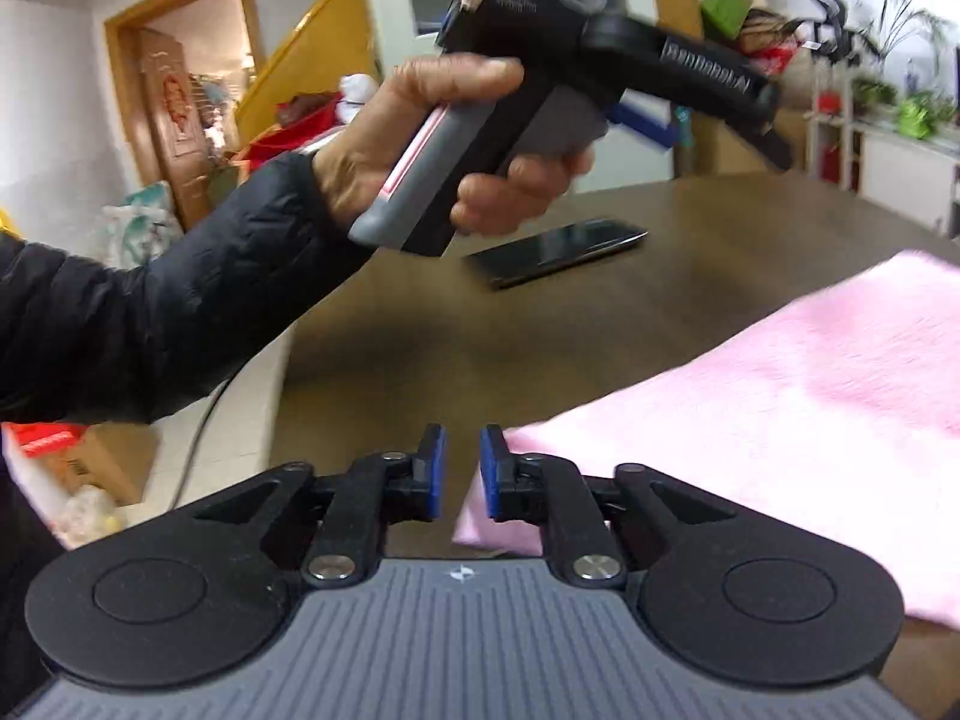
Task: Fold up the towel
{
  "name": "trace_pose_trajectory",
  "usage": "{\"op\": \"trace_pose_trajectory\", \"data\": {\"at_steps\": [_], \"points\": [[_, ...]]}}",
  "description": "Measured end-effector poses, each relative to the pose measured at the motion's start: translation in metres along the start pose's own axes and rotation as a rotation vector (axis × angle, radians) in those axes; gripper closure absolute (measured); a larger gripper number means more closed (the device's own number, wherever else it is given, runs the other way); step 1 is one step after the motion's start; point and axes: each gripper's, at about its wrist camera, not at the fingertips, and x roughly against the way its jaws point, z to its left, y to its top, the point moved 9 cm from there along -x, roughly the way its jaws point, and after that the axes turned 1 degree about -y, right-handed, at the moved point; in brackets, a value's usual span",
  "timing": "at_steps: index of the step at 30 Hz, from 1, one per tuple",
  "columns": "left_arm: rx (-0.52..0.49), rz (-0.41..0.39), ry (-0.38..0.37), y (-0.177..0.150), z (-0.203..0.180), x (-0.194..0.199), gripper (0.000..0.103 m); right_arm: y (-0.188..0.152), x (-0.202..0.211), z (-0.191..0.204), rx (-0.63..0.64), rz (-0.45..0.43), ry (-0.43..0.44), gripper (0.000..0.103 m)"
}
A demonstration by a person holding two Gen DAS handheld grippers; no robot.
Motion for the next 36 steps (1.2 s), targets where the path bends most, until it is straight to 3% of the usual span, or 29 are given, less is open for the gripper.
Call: {"op": "trace_pose_trajectory", "data": {"at_steps": [1, 2, 7, 12, 15, 20, 23, 25, 28, 34, 36], "points": [[-0.036, -0.001, -0.024, -0.003, -0.01, 0.006, 0.0, 0.001, 0.011, 0.001, -0.025, -0.036, 0.002, 0.037], [-0.07, -0.001, -0.042, -0.005, -0.02, 0.008, 0.0, 0.002, 0.022, 0.002, -0.05, -0.072, 0.003, 0.018], [-0.357, 0.004, -0.111, -0.028, -0.096, 0.018, 0.0, 0.001, 0.093, -0.016, -0.226, -0.266, -0.048, 0.014], [-0.586, -0.01, -0.15, -0.052, -0.167, 0.001, 0.0, -0.03, 0.171, -0.055, -0.457, -0.403, -0.291, 0.009], [-0.702, 0.01, -0.105, -0.065, -0.202, -0.031, 0.0, -0.051, 0.205, -0.07, -0.578, -0.463, -0.409, 0.005], [-0.684, 0.066, -0.021, -0.065, -0.199, -0.066, 0.0, -0.076, 0.218, -0.071, -0.671, -0.54, -0.435, 0.002], [-0.652, 0.109, -0.078, -0.069, -0.192, -0.067, 0.0, -0.092, 0.227, -0.074, -0.691, -0.55, -0.44, 0.002], [-0.576, 0.164, -0.187, -0.071, -0.189, -0.068, 0.0, -0.094, 0.226, -0.079, -0.698, -0.555, -0.441, 0.001], [-0.561, 0.19, -0.257, -0.074, -0.19, -0.069, 0.0, -0.097, 0.224, -0.085, -0.713, -0.559, -0.448, 0.001], [-0.584, 0.22, -0.264, -0.081, -0.197, -0.076, 0.001, -0.104, 0.225, -0.09, -0.733, -0.566, -0.469, 0.001], [-0.542, 0.237, -0.291, -0.08, -0.198, -0.078, 0.01, -0.106, 0.227, -0.089, -0.741, -0.573, -0.473, 0.001]]}}
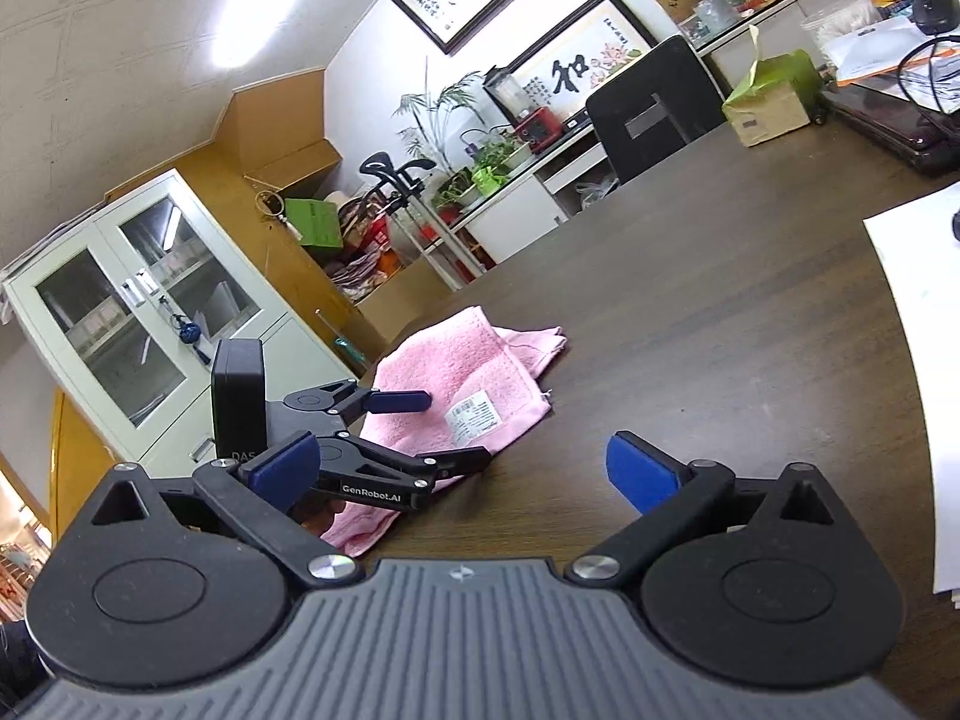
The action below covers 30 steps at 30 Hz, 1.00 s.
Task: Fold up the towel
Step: 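Close the left tool on the labelled towel corner, then lift the held corner with the left tool and fold it across the towel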
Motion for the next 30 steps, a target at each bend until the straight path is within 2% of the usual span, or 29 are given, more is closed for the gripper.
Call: {"op": "trace_pose_trajectory", "data": {"at_steps": [1, 2, 3, 4, 5, 8, 11, 12, 17, 19, 25, 30], "points": [[0.023, 0.0, -0.021, 0.0, 0.001, 0.0, 0.028, 0.0, 0.002, -0.001, -0.007, -0.002, -0.001, 0.0], [0.038, 0.0, -0.037, 0.001, 0.001, 0.001, 0.039, 0.0, 0.002, -0.003, -0.013, -0.002, -0.004, 0.0], [0.093, 0.004, -0.079, 0.001, 0.004, 0.001, 0.059, -0.001, 0.002, -0.004, -0.018, -0.001, -0.01, 0.0], [0.113, 0.003, -0.064, 0.0, 0.009, 0.002, 0.074, -0.001, 0.003, -0.005, -0.023, -0.001, -0.017, 0.0], [0.118, 0.001, -0.054, 0.0, 0.012, 0.002, 0.078, -0.002, 0.004, -0.005, -0.026, 0.0, -0.022, 0.0], [0.161, -0.011, -0.052, -0.003, 0.02, 0.006, 0.085, -0.005, 0.002, -0.004, -0.029, 0.01, -0.032, 0.0], [0.225, -0.068, -0.071, -0.003, 0.028, 0.025, 0.09, -0.008, -0.003, 0.001, -0.017, 0.03, -0.031, 0.0], [0.244, -0.104, -0.074, 0.0, 0.032, 0.036, 0.095, -0.009, -0.006, 0.002, -0.013, 0.041, -0.033, 0.0], [0.396, -0.212, -0.095, 0.006, 0.07, 0.08, 0.095, -0.02, -0.032, 0.02, 0.021, 0.123, -0.031, 0.0], [0.448, -0.258, -0.037, 0.003, 0.097, 0.099, 0.096, -0.026, -0.047, 0.032, 0.052, 0.16, -0.017, 0.0], [0.608, -0.297, 0.102, -0.025, 0.163, 0.121, 0.096, -0.055, -0.094, 0.081, 0.206, 0.28, -0.002, 0.0], [0.701, -0.308, 0.158, -0.057, 0.192, 0.137, 0.095, -0.089, -0.134, 0.136, 0.394, 0.37, 0.04, 0.001]]}}
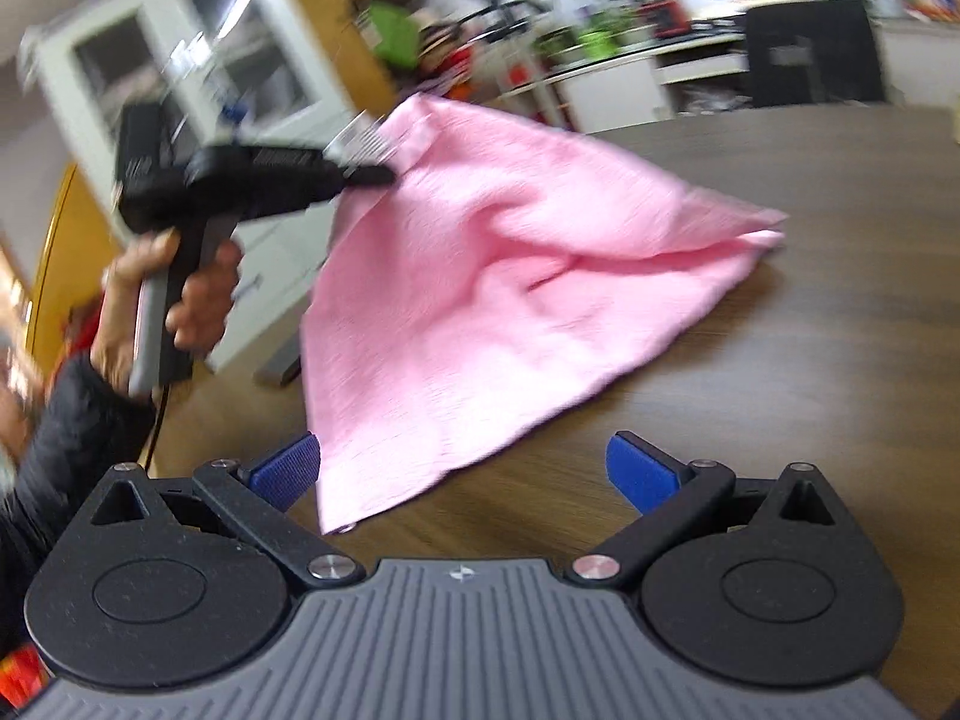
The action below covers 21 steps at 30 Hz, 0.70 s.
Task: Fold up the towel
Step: 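Lift the held corner with the left tool and fold it across the towel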
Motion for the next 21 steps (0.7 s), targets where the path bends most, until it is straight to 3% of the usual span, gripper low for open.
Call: {"op": "trace_pose_trajectory", "data": {"at_steps": [8, 15, 21], "points": [[0.088, -0.003, 0.028, -0.014, 0.028, 0.009, 0.095, 0.009, -0.055, 0.058, 0.195, 0.101, 0.074, 0.001], [0.164, -0.014, 0.129, -0.026, 0.058, 0.013, 0.094, 0.0, -0.081, 0.057, 0.277, 0.214, -0.07, 0.001], [0.202, 0.017, 0.19, -0.058, 0.055, 0.036, 0.091, -0.009, -0.06, 0.04, 0.285, 0.275, -0.082, 0.001]]}}
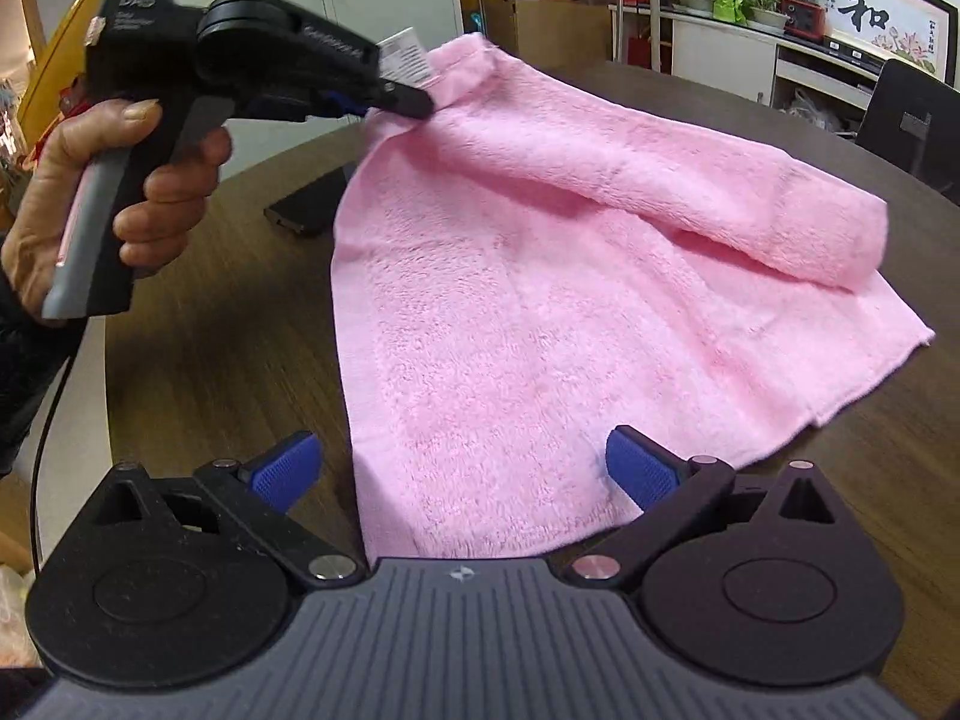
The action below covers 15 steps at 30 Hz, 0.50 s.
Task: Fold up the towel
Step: 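Lift the held corner with the left tool and fold it across the towel, then lower the corner onto the towel and open the left tool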
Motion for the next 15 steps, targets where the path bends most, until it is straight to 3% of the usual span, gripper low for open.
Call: {"op": "trace_pose_trajectory", "data": {"at_steps": [2, 4, 9, 11, 12, 13, 15], "points": [[-0.016, 0.014, -0.004, -0.016, -0.003, 0.013, 0.088, -0.014, 0.011, -0.01, 0.011, 0.055, -0.018, 0.0], [-0.046, 0.005, 0.009, -0.028, -0.007, 0.028, 0.079, -0.024, 0.025, -0.023, -0.001, 0.085, -0.068, 0.0], [-0.095, -0.111, 0.07, -0.023, -0.014, 0.062, 0.065, -0.026, 0.08, -0.053, -0.14, -0.032, -0.038, 0.001], [-0.134, -0.191, 0.101, -0.009, -0.022, 0.075, 0.049, -0.012, 0.088, -0.064, -0.146, -0.104, -0.072, 0.001], [-0.153, -0.205, 0.096, -0.006, -0.027, 0.077, 0.029, -0.005, 0.09, -0.071, -0.153, -0.139, -0.088, 0.001], [-0.176, -0.218, 0.085, -0.004, -0.035, 0.077, 0.017, 0.002, 0.086, -0.079, -0.181, -0.15, -0.084, 0.001], [-0.24, -0.227, 0.041, -0.001, -0.055, 0.074, 0.016, 0.015, 0.067, -0.102, -0.253, -0.155, -0.102, 0.001]]}}
